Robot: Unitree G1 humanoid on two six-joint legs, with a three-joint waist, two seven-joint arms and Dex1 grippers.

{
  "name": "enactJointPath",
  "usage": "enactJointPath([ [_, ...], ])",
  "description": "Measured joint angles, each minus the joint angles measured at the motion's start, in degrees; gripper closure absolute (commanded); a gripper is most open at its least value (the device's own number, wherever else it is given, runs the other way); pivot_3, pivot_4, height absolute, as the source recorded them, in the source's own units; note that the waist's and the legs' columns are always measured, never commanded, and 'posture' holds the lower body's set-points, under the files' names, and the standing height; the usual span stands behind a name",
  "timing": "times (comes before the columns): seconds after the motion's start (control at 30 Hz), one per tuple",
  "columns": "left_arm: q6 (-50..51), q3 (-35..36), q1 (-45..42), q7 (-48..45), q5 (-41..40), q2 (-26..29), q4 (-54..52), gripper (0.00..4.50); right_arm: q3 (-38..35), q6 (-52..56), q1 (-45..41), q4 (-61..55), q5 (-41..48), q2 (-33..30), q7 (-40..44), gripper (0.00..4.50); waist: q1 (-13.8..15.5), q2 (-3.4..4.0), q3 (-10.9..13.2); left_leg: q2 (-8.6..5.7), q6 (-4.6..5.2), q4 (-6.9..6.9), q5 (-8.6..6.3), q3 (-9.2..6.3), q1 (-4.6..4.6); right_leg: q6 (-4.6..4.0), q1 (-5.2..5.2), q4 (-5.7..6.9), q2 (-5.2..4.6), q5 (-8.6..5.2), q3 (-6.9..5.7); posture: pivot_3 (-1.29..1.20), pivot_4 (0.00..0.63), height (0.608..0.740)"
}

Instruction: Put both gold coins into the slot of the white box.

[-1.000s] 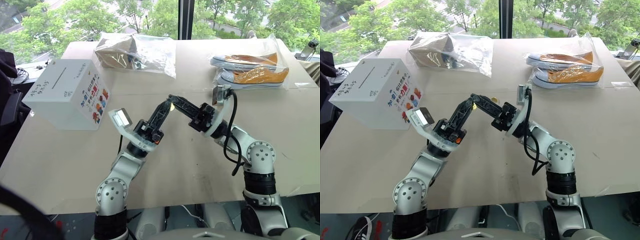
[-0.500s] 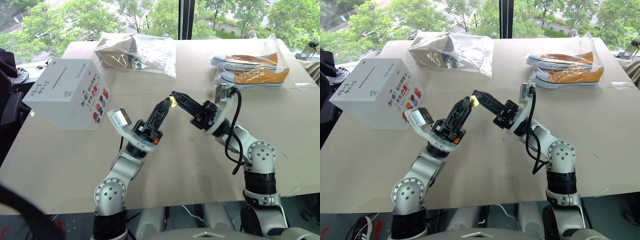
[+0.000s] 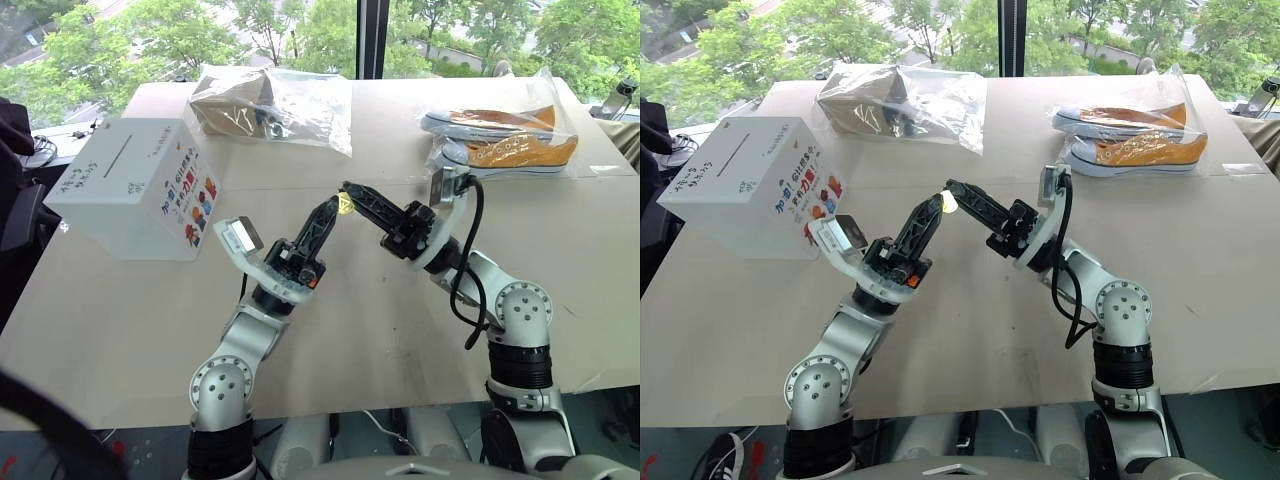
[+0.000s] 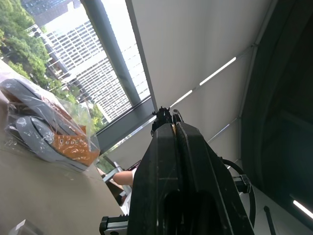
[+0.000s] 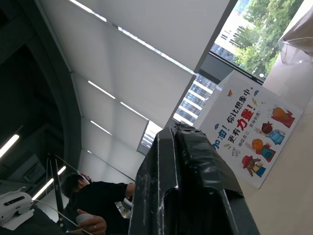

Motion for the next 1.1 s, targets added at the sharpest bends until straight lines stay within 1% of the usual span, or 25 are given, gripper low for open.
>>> enactJointPath([
  [0.13,0.42,-0.06,-0.28,0.42,-0.62,0.20,0.00,4.43,0.11,0.01,0.00,0.00,0.06,-0.07,0.00,4.50,0.00,0.00,0.00,0.00,0.00,0.00,0.00,0.00,-0.01,0.00,0.00,-0.01,0.00,0.00,0.00,0.00,0.150,0.740],
  [0.17,0.61,-0.04,-0.34,0.55,-1.00,0.31,0.01,4.50,0.12,0.02,0.00,-0.01,0.10,-0.08,0.01,4.06,0.00,0.00,0.00,0.00,0.00,0.00,0.00,0.00,-0.01,0.00,0.00,-0.01,0.00,0.00,0.00,0.00,0.150,0.740],
  [0.2,0.98,-0.05,-0.51,0.75,-1.40,0.43,0.02,4.50,0.12,0.03,0.00,-0.01,0.09,-0.11,0.02,3.91,0.00,0.00,0.00,0.00,0.00,0.00,0.00,-0.01,-0.01,0.00,0.00,-0.01,0.00,0.00,0.00,0.00,0.150,0.740],
  [0.23,1.28,-0.17,-0.77,0.78,-1.77,0.47,0.01,4.50,0.17,0.07,0.01,0.00,0.07,-0.22,0.00,3.64,0.00,0.00,0.00,0.00,0.00,0.00,0.00,-0.01,-0.01,0.00,0.00,-0.01,0.00,0.00,0.00,0.00,0.150,0.740],
  [0.33,1.55,-0.39,-1.33,0.87,-2.23,0.51,0.02,4.50,0.89,0.12,0.00,-0.01,0.07,-0.19,0.12,2.49,0.00,0.00,0.00,0.00,0.01,0.00,0.00,0.00,-0.01,0.00,0.00,-0.02,0.00,0.00,0.00,0.00,0.150,0.740],
  [0.37,1.74,-0.43,-1.33,1.05,-2.40,0.50,0.02,4.50,1.07,0.12,0.00,-0.01,0.06,-0.24,0.28,1.94,-0.01,0.00,0.00,0.00,0.01,0.00,0.00,-0.01,-0.01,0.00,0.00,-0.02,0.00,0.00,0.00,0.00,0.150,0.740],
  [0.4,1.75,-0.43,-1.33,1.07,-2.44,0.50,0.02,4.50,1.08,0.12,0.00,-0.01,0.06,-0.26,0.30,1.73,-0.01,0.00,0.00,0.00,0.01,0.00,0.00,-0.01,-0.01,0.00,0.00,-0.01,0.00,0.00,0.00,0.00,0.150,0.740],
  [0.43,1.87,-0.39,-1.33,1.24,-2.76,0.53,0.02,4.50,1.08,0.10,0.01,-0.01,0.05,-0.29,0.32,1.30,0.00,0.00,0.00,0.00,0.01,0.00,0.00,-0.01,-0.01,0.00,0.00,-0.02,0.00,0.00,-0.01,0.00,0.150,0.740],
  [0.47,2.27,-0.37,-1.32,1.55,-3.43,0.61,0.03,4.50,1.08,-0.02,0.01,-0.01,-0.06,-0.29,0.31,1.04,0.00,0.00,0.00,0.00,0.01,0.00,0.00,-0.01,-0.01,0.00,0.00,-0.02,0.00,0.00,-0.01,0.00,0.150,0.740],
  [0.5,2.34,-0.37,-1.32,1.60,-3.61,0.64,0.03,4.50,1.08,-0.06,0.01,-0.01,-0.12,-0.28,0.31,0.41,0.00,0.00,0.00,0.00,0.01,0.00,0.00,-0.01,-0.01,0.00,0.00,-0.02,0.00,0.00,-0.01,0.00,0.150,0.740],
  [0.53,2.39,-0.36,-1.32,1.63,-3.83,0.67,0.03,4.50,1.08,-0.10,0.01,-0.01,-0.24,-0.28,0.30,0.07,0.00,0.00,0.00,0.00,0.01,0.00,0.00,-0.01,-0.01,0.00,0.00,-0.02,0.00,0.00,0.00,0.00,0.150,0.740],
  [0.77,0.89,1.01,-1.15,3.14,-2.80,0.77,0.02,4.50,0.33,-1.65,0.03,0.00,-0.21,0.38,-0.33,0.07,0.01,0.00,0.00,0.00,0.01,0.00,0.00,-0.01,-0.01,0.00,0.00,-0.02,0.00,0.00,0.00,0.00,0.150,0.740],
  [0.87,-2.01,4.62,-2.31,7.51,0.28,1.93,-0.12,4.50,-0.48,-3.23,-0.14,0.11,-3.11,-2.09,1.44,0.07,0.04,0.00,0.01,0.00,0.01,0.00,0.00,-0.01,-0.02,0.00,0.00,-0.04,0.00,0.00,-0.01,0.00,0.150,0.740],
  [0.93,-3.82,8.61,-5.60,11.70,2.97,5.79,-0.80,4.50,0.11,-5.83,-0.84,0.95,-9.96,-6.93,6.73,0.07,0.16,0.00,0.02,-0.01,0.01,0.00,0.00,-0.04,-0.06,0.00,0.00,-0.10,0.03,0.00,-0.06,0.00,0.150,0.740],
  [0.97,-4.30,10.97,-7.65,14.14,4.37,8.97,-1.65,4.50,0.34,-7.91,-1.25,1.42,-13.79,-9.40,10.33,0.07,0.15,0.00,0.03,-0.01,0.01,0.00,0.00,-0.05,-0.07,0.00,-0.01,-0.11,0.04,0.00,-0.07,0.00,0.150,0.740],
  [1.03,-4.43,15.14,-11.69,18.83,6.62,15.50,-3.23,4.50,1.61,-12.55,-2.52,2.14,-20.86,-13.33,17.91,0.07,0.06,0.01,0.04,-0.02,0.01,0.00,0.00,-0.04,-0.06,0.02,-0.01,-0.12,0.04,0.00,-0.05,0.00,0.150,0.740],
  [1.1,-2.30,19.07,-15.82,24.07,8.16,24.28,-3.87,4.50,4.59,-18.92,-5.17,2.26,-29.14,-17.70,27.52,0.07,-0.21,0.02,0.05,-0.01,0.00,-0.02,0.00,-0.02,-0.03,0.03,-0.04,-0.11,0.06,0.01,-0.03,0.00,0.150,0.740],
])
